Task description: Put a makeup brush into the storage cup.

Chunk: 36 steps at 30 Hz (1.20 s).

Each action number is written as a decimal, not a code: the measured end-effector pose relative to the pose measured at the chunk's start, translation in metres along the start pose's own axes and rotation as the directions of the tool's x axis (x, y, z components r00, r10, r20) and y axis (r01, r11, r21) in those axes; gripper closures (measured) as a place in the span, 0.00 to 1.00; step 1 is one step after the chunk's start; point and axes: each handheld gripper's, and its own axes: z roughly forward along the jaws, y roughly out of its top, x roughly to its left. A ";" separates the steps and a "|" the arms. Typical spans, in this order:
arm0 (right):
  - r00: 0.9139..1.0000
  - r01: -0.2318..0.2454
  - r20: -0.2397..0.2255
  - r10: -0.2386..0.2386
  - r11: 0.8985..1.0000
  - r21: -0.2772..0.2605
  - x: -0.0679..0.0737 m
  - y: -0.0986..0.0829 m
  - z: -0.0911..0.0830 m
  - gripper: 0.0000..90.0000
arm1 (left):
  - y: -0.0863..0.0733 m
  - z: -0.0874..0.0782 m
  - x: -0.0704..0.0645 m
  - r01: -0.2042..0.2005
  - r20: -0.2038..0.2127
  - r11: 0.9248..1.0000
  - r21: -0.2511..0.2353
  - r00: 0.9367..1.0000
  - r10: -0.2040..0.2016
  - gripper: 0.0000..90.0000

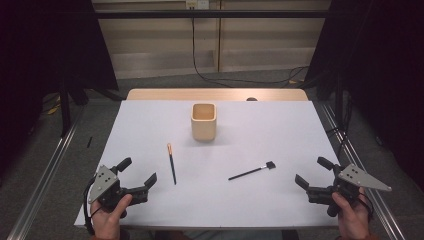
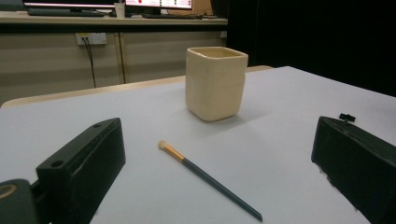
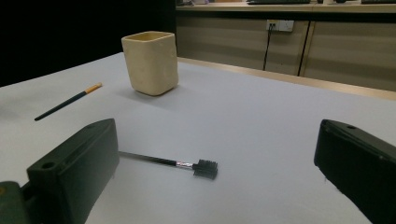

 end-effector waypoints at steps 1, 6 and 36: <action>1.000 -0.001 0.002 0.001 1.000 0.002 0.000 0.000 0.001 0.00 | 0.000 0.000 0.000 -0.003 0.003 1.000 0.000 1.000 0.003 0.03; 1.000 -0.015 -0.011 0.015 1.000 -0.004 -0.001 -0.001 0.001 0.00 | 0.000 0.000 -0.002 -0.012 0.010 1.000 0.010 1.000 0.012 0.03; 0.999 -0.017 -0.048 0.016 1.000 -0.014 0.006 0.003 0.008 0.00 | 0.018 0.018 -0.005 -0.042 0.073 0.994 0.104 0.997 0.034 0.05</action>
